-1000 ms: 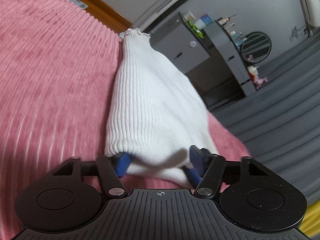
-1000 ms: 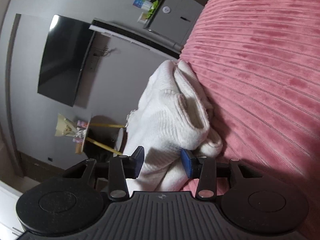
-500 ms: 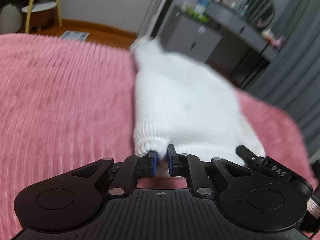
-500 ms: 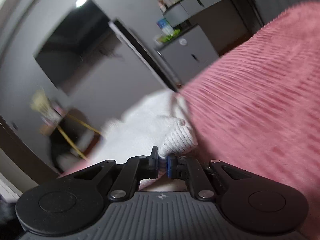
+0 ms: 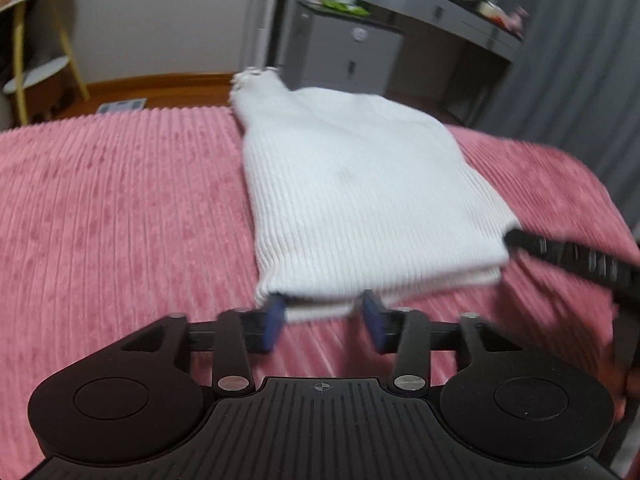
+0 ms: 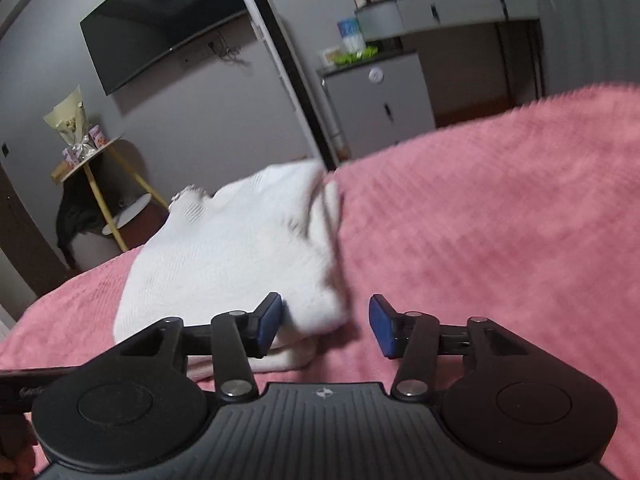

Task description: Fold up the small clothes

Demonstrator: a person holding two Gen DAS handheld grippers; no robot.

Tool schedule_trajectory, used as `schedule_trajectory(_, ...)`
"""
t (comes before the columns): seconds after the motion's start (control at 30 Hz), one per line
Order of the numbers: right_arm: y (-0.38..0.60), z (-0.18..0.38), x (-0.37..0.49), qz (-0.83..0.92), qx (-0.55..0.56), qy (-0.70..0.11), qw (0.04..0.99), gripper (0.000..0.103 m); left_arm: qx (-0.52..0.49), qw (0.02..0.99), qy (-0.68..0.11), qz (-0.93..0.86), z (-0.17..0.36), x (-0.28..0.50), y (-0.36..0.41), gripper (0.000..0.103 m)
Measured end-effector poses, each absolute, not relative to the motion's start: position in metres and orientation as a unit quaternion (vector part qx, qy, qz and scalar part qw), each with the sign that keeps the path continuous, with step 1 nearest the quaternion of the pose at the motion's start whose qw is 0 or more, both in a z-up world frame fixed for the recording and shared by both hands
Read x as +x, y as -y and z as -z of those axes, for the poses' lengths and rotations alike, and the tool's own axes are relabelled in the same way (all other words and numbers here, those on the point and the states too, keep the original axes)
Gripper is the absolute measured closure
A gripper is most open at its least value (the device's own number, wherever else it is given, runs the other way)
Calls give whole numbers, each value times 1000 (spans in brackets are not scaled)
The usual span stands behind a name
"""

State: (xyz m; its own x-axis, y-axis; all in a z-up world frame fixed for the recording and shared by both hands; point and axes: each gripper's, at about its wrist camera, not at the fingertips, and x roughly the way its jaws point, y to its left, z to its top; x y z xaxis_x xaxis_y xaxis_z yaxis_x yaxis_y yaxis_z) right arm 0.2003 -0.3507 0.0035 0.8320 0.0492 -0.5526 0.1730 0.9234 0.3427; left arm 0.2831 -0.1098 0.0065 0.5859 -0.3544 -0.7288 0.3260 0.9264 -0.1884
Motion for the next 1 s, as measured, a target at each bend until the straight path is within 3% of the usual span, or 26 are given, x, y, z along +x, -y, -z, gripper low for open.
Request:
schedule_trajectory(0.07, 360, -7, 202, 32, 206, -288, 935, 44, -8, 893, -406, 196, -15, 271, 102, 23)
schedule_trajectory(0.13, 370, -7, 207, 27, 225, -290, 930, 43, -20, 896, -388, 217, -27, 261, 88, 21)
schedule_trajectory(0.27, 385, -5, 226, -10, 257, -289, 922, 28, -70, 908, -357, 208, -42, 279, 56, 15)
schedule_trajectory(0.33, 389, -1, 243, -30, 278, -300, 912, 25, -110, 906, -355, 204, -34, 304, 48, 15)
schedule_trajectory(0.53, 401, 26, 292, -74, 349, -340, 870, 25, -232, 853, -407, 229, 15, 378, 52, 18)
schedule_trajectory(0.67, 398, 31, 315, -98, 363, -349, 858, 44, -245, 840, -419, 243, 32, 404, 66, 17)
schedule_trajectory(0.73, 397, 36, 326, -107, 371, -357, 850, 46, -259, 837, -416, 245, 33, 411, 67, 27)
schedule_trajectory(0.8, 395, 37, 332, -112, 375, -360, 847, 55, -265, 836, -415, 241, 31, 415, 69, 52)
schedule_trajectory(0.83, 392, 35, 333, -112, 367, -361, 850, 62, -267, 835, -412, 248, 30, 414, 68, 57)
schedule_trajectory(0.9, 382, 24, 331, -105, 327, -355, 870, 67, -260, 840, -400, 257, 20, 409, 66, 64)
schedule_trajectory(1.0, 367, 2, 322, -97, 284, -336, 893, 72, -248, 850, -381, 267, 4, 401, 64, 64)
